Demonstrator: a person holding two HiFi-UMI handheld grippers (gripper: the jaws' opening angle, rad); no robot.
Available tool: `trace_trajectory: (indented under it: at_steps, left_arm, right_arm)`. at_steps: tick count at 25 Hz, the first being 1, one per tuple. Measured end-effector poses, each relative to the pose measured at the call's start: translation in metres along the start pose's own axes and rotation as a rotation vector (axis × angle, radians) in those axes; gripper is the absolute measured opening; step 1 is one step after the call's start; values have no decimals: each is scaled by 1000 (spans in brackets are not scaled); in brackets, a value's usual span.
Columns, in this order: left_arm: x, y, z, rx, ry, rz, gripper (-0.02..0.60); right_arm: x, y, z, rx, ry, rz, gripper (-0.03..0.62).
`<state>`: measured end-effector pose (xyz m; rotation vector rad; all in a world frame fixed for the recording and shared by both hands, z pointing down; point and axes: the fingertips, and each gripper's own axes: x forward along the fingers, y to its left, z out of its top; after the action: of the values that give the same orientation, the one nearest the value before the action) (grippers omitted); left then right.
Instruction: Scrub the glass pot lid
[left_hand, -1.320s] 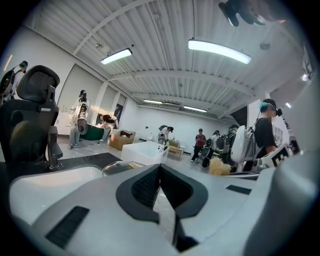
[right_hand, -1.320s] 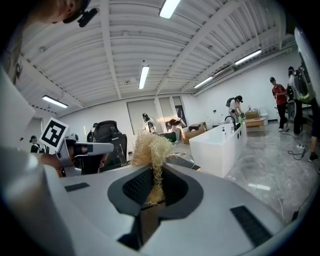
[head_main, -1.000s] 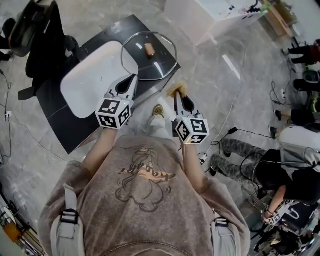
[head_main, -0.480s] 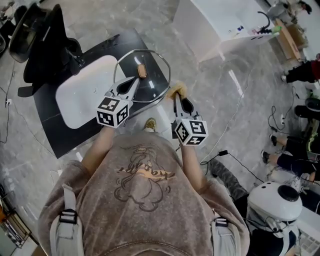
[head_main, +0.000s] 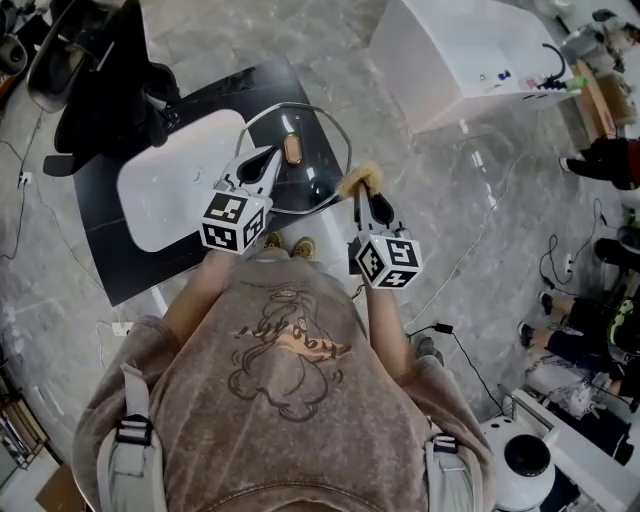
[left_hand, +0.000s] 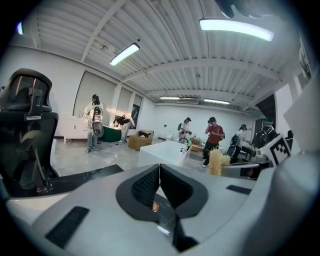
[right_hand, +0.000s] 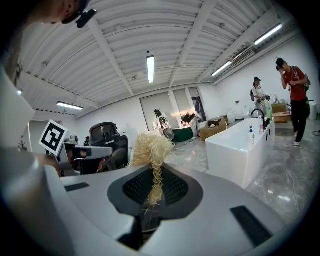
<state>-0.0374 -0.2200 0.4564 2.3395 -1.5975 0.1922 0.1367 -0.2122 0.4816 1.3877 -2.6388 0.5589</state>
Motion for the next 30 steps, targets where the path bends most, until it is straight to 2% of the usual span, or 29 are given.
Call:
trace_trajectory:
  at_steps: [7,10,12,13,14,18,21,30]
  left_arm:
    - [22,6,2,-12,16,-32,36]
    - [32,9,3,-37,14,-57,165]
    - [37,15,6,-59,-13,-37,292]
    - [38,20,9,-63,-26,-16,329]
    - [39,24,12,-62,-33,3,340]
    - [52,36,23,-64,-22,34,340]
    - [68,41,20,-78,16,41,339]
    - [112,49,-54,-133,248,65,339]
  right_arm:
    - [16,-4,3,1,7,-18,41]
    - [23,-2,2,-1,7,-20,41]
    - [28,-2,3,-3,7,-21,41]
    - [30,-2,3,-3,7,-22,41]
    - [32,-2,4,-3,8,-23,41]
    - [38,-6,8,-8,7,-29,41]
    - [40,-11,8,-6,6,-39,41]
    - [48,-15,3,3,19,-44,41]
